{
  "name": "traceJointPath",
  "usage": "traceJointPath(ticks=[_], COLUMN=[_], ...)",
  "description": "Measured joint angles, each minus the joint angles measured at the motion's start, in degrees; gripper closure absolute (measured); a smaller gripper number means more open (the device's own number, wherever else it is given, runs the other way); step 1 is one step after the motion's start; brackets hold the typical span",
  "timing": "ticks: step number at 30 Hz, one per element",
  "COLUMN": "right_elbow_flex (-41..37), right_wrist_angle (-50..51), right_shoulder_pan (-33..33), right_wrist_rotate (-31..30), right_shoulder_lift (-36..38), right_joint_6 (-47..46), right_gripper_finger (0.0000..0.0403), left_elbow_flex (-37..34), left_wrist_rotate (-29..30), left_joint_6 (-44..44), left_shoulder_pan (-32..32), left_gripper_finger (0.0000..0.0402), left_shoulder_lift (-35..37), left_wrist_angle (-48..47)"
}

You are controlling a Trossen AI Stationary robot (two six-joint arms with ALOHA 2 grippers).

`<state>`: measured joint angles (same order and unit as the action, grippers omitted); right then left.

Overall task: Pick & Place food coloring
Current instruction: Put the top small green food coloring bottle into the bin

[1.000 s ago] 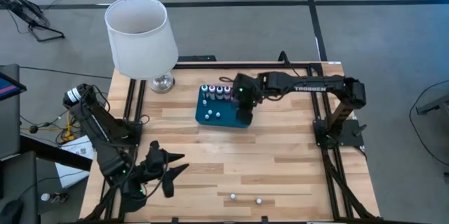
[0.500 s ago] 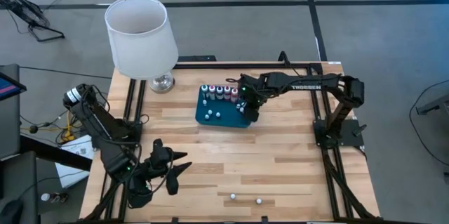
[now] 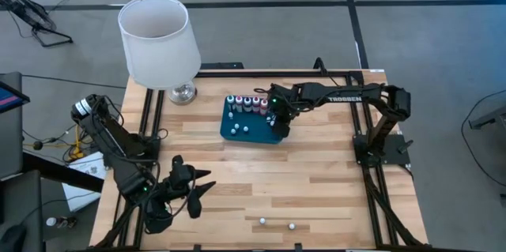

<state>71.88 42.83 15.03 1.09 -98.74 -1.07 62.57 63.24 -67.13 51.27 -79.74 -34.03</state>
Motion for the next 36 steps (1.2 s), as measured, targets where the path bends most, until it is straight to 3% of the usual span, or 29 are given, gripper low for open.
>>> traceJointPath(ticks=[36], right_elbow_flex=[-3.3], right_wrist_angle=[-5.9], right_shoulder_pan=[0.2], right_wrist_rotate=[-1.1], right_shoulder_lift=[0.0], right_joint_6=[1.1], right_gripper_finger=[0.0353], left_elbow_flex=[0.0], left_wrist_rotate=[-1.2], left_joint_6=[-0.4], left_shoulder_pan=[0.0], left_gripper_finger=[0.0226], left_shoulder_lift=[0.0], left_wrist_angle=[0.0])
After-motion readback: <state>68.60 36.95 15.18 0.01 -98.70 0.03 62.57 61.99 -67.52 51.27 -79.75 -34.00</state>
